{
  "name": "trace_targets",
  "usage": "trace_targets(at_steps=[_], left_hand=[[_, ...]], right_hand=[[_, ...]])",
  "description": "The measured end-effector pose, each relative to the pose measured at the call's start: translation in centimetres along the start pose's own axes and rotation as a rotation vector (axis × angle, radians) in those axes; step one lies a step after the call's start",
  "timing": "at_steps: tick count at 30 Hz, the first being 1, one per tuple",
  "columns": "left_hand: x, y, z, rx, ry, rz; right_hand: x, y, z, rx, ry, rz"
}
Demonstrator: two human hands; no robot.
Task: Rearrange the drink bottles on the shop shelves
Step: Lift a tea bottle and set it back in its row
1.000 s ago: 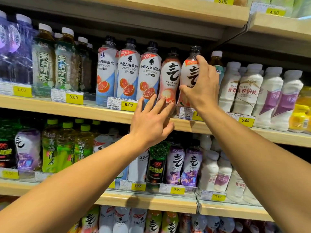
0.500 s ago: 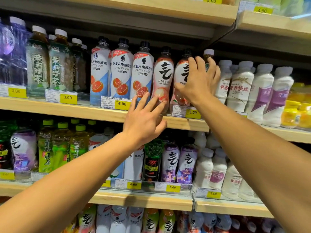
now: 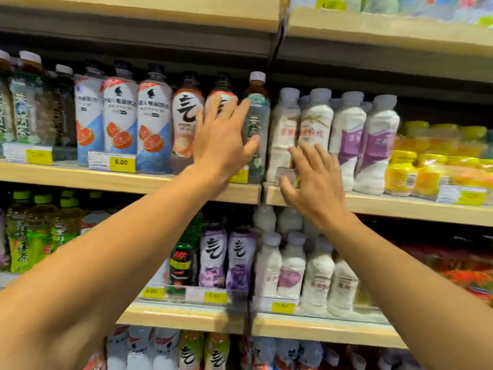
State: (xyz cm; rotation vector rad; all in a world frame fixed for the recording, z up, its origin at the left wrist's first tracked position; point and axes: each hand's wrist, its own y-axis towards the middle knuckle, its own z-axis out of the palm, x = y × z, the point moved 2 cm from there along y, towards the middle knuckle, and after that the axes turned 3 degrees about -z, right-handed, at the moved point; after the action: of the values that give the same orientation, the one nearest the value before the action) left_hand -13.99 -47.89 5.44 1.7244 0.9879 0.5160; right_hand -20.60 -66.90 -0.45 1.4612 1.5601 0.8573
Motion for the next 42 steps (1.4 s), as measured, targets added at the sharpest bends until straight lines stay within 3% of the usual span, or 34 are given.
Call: trace_targets(at_steps=[2,6,11,17,29,34,42], left_hand=[[-8.3,1.5,3.1,0.011,0.108,0.005],[-7.6,3.5,3.4,0.011,0.208,-0.083],[-8.5,3.4,4.5,0.012,0.301,-0.140],[-9.0,2.7,4.3,-0.090,0.268,-0.106],[-11.4,-0.5,3.7,-0.219,-0.085,0.152],[-11.6,1.0,-0.2,-0.305,-0.189,0.189],[-7.6,-1.8,-7.6,-0.354,-0.412,0.011]], right_hand=[[-8.4,-2.5,-1.1,-0.021,0.038,-0.036],[-7.4,-3.4,-0.5,0.026,-0.073,-0.224],[-7.4,-3.4,-0.5,0.115,-0.098,-0.222],[-7.5,-3.3,-0.3,0.112,-0.080,-0.212],[-7.3,-3.1,-0.9,0.173,-0.058,-0.200],[-7.2,-2.8,-1.9,0.267,-0.030,-0.184],[-1.8,-2.2,-3.0,0.277,0.024,-0.091]])
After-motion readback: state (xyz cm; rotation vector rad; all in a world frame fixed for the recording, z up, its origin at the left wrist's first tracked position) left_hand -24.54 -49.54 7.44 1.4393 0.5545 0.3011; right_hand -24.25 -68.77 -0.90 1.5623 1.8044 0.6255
